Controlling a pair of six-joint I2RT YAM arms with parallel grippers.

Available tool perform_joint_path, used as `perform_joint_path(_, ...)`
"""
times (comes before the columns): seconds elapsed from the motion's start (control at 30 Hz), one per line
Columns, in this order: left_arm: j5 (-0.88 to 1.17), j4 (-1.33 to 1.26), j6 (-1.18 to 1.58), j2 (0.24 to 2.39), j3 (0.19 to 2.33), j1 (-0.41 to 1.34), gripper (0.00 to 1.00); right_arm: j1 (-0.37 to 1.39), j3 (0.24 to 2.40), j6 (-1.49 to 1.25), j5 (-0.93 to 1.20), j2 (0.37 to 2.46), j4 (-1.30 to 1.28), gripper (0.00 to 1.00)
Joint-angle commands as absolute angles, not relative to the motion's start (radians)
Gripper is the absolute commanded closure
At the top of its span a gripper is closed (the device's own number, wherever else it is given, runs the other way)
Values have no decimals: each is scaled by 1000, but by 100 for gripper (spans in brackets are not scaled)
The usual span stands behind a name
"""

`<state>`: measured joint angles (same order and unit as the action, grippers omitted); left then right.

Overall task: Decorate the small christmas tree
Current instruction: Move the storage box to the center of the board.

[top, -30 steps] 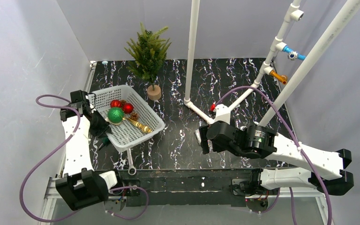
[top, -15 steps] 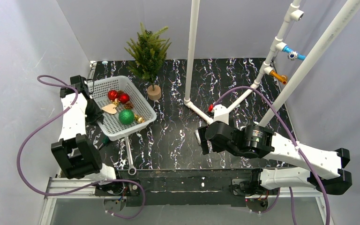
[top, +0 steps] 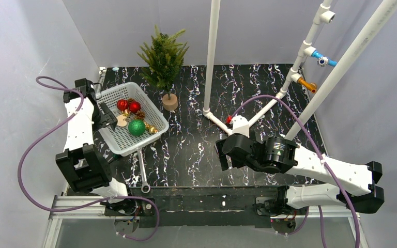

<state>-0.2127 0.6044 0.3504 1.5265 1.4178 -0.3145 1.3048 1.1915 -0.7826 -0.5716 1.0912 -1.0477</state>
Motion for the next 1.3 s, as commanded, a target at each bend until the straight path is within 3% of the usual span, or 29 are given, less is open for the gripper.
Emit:
perform_joint_path(0.0,-208,808,344,1480,1500,-314,2,1312,1226,-790,-584,1080,-1043,5)
perform_joint_path(0.37,-179,818,360,1291,1597,-33,2,1312,1239,-782,-593,1098,-1019,5)
perform_joint_path(0.67,112,281,454,1194,1368,102,2,1312,1255,-801,-591,1093,-1045,5)
perform_joint_path(0.83,224,145,444,1200,1276,144,5,1312,1213,-828,-585,1053,-1033,6)
perform_joint_path(1.13,167,7,453,1239,1101,381,7,1312,1209,-816,-587,1067,-1011,5)
perform_joint_path(1.27,33,6,423,1314,1098,482,7,1312,1232,-805,-579,1091,-1018,6)
